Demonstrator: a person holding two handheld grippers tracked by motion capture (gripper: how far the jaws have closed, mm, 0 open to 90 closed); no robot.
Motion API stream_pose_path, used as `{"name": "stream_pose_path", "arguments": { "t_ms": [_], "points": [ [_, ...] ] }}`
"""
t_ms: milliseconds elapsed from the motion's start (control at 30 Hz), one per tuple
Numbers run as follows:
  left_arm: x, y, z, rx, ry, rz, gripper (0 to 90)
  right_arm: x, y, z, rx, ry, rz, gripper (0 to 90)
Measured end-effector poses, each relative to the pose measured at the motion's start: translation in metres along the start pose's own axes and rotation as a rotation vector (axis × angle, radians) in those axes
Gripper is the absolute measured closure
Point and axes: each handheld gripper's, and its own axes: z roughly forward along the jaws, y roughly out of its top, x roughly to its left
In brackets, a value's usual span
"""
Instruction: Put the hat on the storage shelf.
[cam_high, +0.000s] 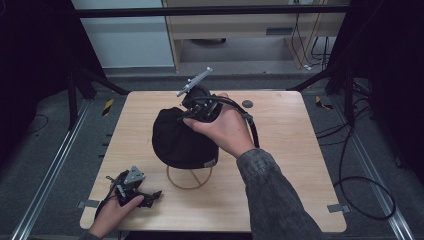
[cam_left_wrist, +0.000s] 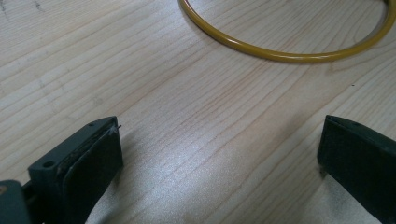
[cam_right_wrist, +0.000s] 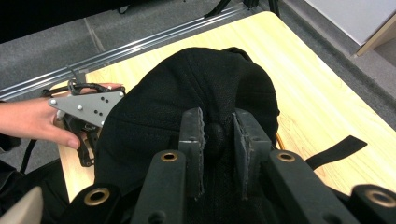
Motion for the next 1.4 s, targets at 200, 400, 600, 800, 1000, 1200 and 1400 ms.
{"name": "stream_pose_path", "arguments": {
  "t_ms": [200, 400, 600, 800, 1000, 1200, 1400],
  "points": [
    [0.0, 0.0, 0.0, 0.0, 0.0, 0.0, 0.0, 0.001, -0.002, -0.002, 0.002, -0.007, -0.004, 74.4],
    [0.0, 0.0, 0.0, 0.0, 0.0, 0.0, 0.0, 0.001, -0.004, -0.003, 0.006, -0.012, -0.001, 71.3],
    [0.0, 0.0, 0.0, 0.0, 0.0, 0.0, 0.0, 0.001, -0.008, -0.004, 0.007, -0.015, 0.003, 69.1],
    [0.0, 0.0, 0.0, 0.0, 0.0, 0.0, 0.0, 0.002, -0.012, -0.008, 0.001, -0.023, 0.002, 63.4],
    [0.0, 0.0, 0.0, 0.0, 0.0, 0.0, 0.0, 0.002, -0.014, -0.011, -0.003, -0.024, 0.013, 55.9],
    [0.0, 0.0, 0.0, 0.0, 0.0, 0.0, 0.0, 0.003, -0.016, -0.015, -0.014, -0.024, 0.012, 52.3],
    [0.0, 0.0, 0.0, 0.0, 0.0, 0.0, 0.0, 0.004, -0.017, -0.02, -0.019, -0.023, 0.017, 51.0]
  ]
}}
